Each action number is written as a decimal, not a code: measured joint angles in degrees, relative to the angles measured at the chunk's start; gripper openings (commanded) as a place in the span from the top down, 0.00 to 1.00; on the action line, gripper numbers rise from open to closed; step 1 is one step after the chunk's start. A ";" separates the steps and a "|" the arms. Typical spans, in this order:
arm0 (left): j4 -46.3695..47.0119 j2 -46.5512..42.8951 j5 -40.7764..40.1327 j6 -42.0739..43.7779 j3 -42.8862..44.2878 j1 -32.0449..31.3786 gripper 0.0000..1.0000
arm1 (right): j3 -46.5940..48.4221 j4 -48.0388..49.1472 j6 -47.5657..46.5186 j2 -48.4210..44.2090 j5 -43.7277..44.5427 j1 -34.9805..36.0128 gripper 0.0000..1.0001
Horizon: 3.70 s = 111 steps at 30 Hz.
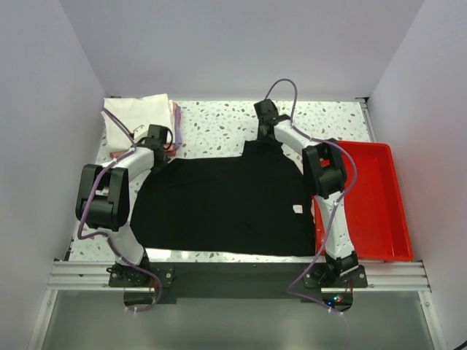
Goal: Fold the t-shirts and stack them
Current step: Fold the tshirt
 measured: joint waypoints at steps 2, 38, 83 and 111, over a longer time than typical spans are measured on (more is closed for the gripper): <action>0.00 0.00 0.04 0.00 0.00 0.00 1.00 | -1.73 1.22 -1.31 -1.09 -0.79 -0.17 1.00; 6.01 -31.36 1.55 -1.95 -26.80 0.00 1.00 | -54.62 2.01 -6.78 -59.95 -3.15 14.21 1.00; -24.46 -63.36 -8.22 -24.13 -29.97 0.07 0.00 | -69.66 -13.99 1.97 -76.78 -21.70 28.96 0.01; -17.38 -37.35 1.44 -8.66 -24.74 0.20 0.74 | -64.08 -6.54 1.20 -66.64 -17.94 18.88 0.01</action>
